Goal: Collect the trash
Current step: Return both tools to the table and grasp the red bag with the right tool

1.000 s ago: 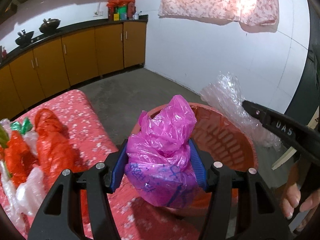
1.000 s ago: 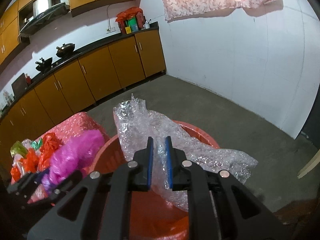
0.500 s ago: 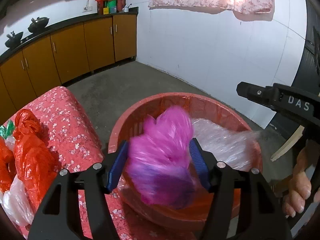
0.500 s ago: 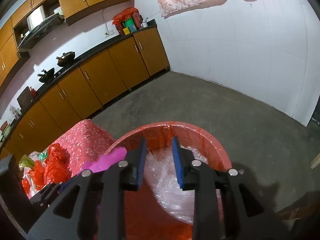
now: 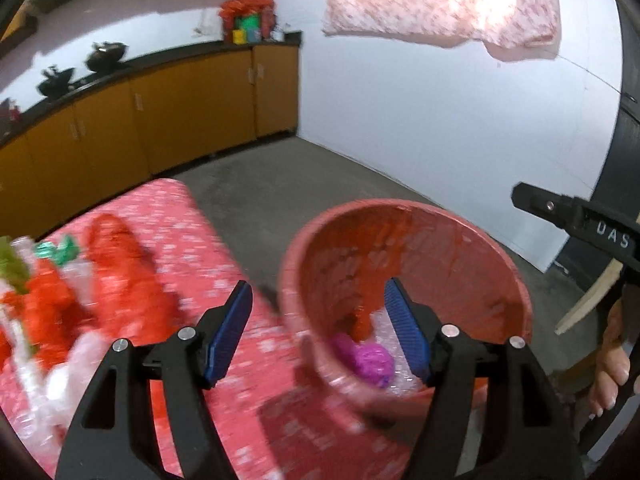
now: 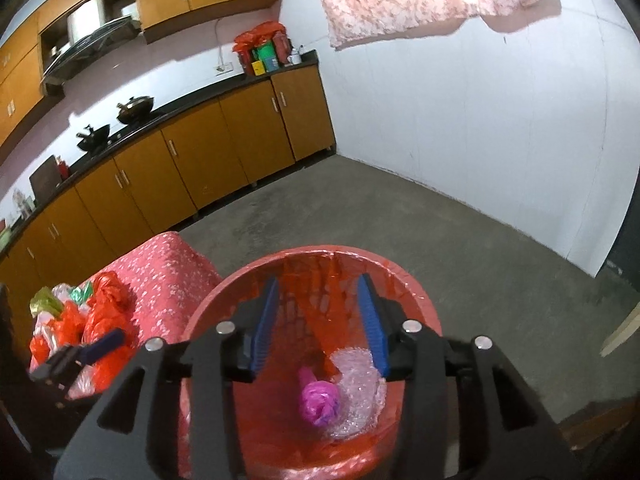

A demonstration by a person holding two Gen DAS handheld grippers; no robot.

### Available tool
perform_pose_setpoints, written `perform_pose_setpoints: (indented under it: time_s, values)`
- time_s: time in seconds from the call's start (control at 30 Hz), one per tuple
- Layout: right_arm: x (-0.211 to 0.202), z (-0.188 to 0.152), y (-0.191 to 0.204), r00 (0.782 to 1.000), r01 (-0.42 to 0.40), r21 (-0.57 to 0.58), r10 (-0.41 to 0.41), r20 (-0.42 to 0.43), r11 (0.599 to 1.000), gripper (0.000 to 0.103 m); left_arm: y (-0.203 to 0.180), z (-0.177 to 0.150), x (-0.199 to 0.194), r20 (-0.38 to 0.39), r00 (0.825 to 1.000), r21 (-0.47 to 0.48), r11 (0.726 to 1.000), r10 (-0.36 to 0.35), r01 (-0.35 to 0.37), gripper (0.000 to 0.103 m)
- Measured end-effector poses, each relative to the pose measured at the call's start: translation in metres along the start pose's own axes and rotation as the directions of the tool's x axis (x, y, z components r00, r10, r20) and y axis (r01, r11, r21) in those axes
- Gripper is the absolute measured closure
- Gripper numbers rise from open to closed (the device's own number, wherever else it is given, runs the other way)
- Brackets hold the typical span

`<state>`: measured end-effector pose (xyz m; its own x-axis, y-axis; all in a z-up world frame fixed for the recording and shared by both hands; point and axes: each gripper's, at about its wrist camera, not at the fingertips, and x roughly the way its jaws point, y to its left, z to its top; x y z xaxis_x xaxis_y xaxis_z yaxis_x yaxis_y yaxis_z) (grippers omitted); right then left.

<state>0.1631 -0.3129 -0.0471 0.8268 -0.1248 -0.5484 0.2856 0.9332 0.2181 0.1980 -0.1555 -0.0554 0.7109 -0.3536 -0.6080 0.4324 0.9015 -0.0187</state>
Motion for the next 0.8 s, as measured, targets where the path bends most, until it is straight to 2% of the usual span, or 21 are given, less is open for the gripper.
perform_pose_setpoints:
  time_s: [0.13,0.27,0.37,0.5,0.6,0.7,0.8]
  values:
    - [-0.012,-0.008,0.03,0.999,-0.038,-0.059,0.039,0.015,0.998,0.051,0.033,-0.011,-0.035,0.041,0.994,-0.031,0.994,0.104,-0.103,0.032]
    - [-0.017,-0.021,0.068,0.995,-0.102,-0.12,0.102,-0.008,0.988,0.05,0.077,-0.031,-0.072,0.063,0.973,-0.102,0.971,0.224,-0.217,0.03]
    - [-0.015,-0.035,0.106,0.988,-0.152,-0.182,0.148,-0.037,0.972,0.05,0.118,-0.05,-0.099,0.061,0.935,-0.168,0.927,0.349,-0.335,0.027]
    - [-0.005,-0.051,0.155,0.972,-0.231,-0.228,0.215,-0.092,0.946,0.05,0.158,-0.067,-0.111,0.013,0.9,-0.213,0.88,0.437,-0.424,0.026]
    - [0.004,-0.059,0.19,0.963,-0.266,-0.26,0.241,-0.123,0.928,0.05,0.182,-0.077,-0.109,-0.032,0.888,-0.246,0.858,0.459,-0.452,0.026]
    - [0.018,-0.067,0.221,0.958,-0.28,-0.292,0.246,-0.146,0.915,0.049,0.204,-0.087,-0.108,-0.072,0.89,-0.294,0.843,0.451,-0.451,0.026]
    - [0.034,-0.07,0.24,0.956,-0.283,-0.294,0.242,-0.168,0.913,0.043,0.217,-0.094,-0.108,-0.092,0.889,-0.321,0.832,0.448,-0.453,0.026]
